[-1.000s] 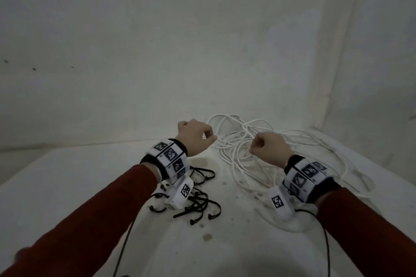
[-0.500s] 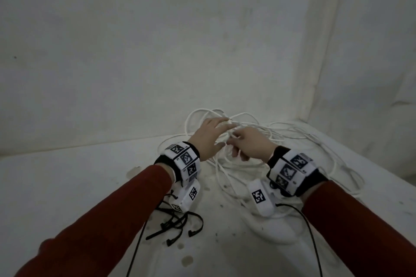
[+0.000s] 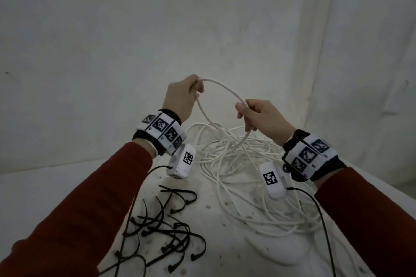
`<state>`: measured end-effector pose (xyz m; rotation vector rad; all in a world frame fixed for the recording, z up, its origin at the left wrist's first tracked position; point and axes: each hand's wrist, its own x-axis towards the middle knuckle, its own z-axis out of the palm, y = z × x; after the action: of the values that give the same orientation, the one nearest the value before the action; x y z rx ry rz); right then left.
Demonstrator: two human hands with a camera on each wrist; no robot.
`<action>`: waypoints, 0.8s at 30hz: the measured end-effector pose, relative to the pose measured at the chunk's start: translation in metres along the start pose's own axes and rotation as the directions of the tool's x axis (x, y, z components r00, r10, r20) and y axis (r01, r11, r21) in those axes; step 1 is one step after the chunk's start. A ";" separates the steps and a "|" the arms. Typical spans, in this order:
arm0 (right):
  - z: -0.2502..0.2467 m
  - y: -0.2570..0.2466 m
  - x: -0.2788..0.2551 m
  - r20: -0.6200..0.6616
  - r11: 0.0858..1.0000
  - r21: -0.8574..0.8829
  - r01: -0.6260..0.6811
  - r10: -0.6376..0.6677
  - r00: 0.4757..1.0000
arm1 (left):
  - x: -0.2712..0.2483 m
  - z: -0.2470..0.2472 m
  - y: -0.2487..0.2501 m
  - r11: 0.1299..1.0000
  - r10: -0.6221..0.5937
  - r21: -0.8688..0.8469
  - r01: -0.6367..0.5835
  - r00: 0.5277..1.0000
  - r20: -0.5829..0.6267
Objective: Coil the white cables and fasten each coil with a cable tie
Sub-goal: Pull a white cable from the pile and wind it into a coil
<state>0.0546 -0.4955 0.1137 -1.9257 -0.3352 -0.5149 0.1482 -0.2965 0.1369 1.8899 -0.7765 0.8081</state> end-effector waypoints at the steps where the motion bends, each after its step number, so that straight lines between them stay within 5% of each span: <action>1: 0.005 0.006 0.002 0.015 1.000 -0.009 -0.021 0.021 1.000 | 0.003 -0.008 0.003 1.000 0.001 -0.009 -0.001 1.000 -0.017; 4: 0.024 0.032 0.008 0.064 0.995 -0.053 -0.085 0.089 0.994 | 0.018 -0.034 0.012 0.986 -0.080 -0.159 0.059 0.989 -0.128; 7: 0.042 0.065 0.009 0.107 0.937 -0.336 -0.091 0.135 0.985 | 0.032 -0.069 0.015 0.920 -0.256 -0.361 0.153 0.932 -0.257; 12: 0.054 0.100 -0.001 0.177 0.689 -0.721 -0.075 0.287 0.941 | 0.031 -0.125 -0.007 0.975 -0.219 -0.108 0.192 0.901 -0.374; 18: 0.037 0.048 0.026 0.006 0.898 -0.439 0.014 -0.013 1.000 | -0.004 -0.147 -0.061 0.948 -0.225 0.157 0.276 0.933 -0.282; 24: 0.010 -0.038 0.064 -0.194 0.908 -0.336 0.252 -0.328 0.925 | -0.041 -0.183 -0.103 0.786 -0.282 0.480 0.390 0.916 -0.285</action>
<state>0.0948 -0.4712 0.1721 -2.0888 -0.4038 -1.0495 0.1651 -0.0841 0.1220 2.2967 -0.0629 1.0285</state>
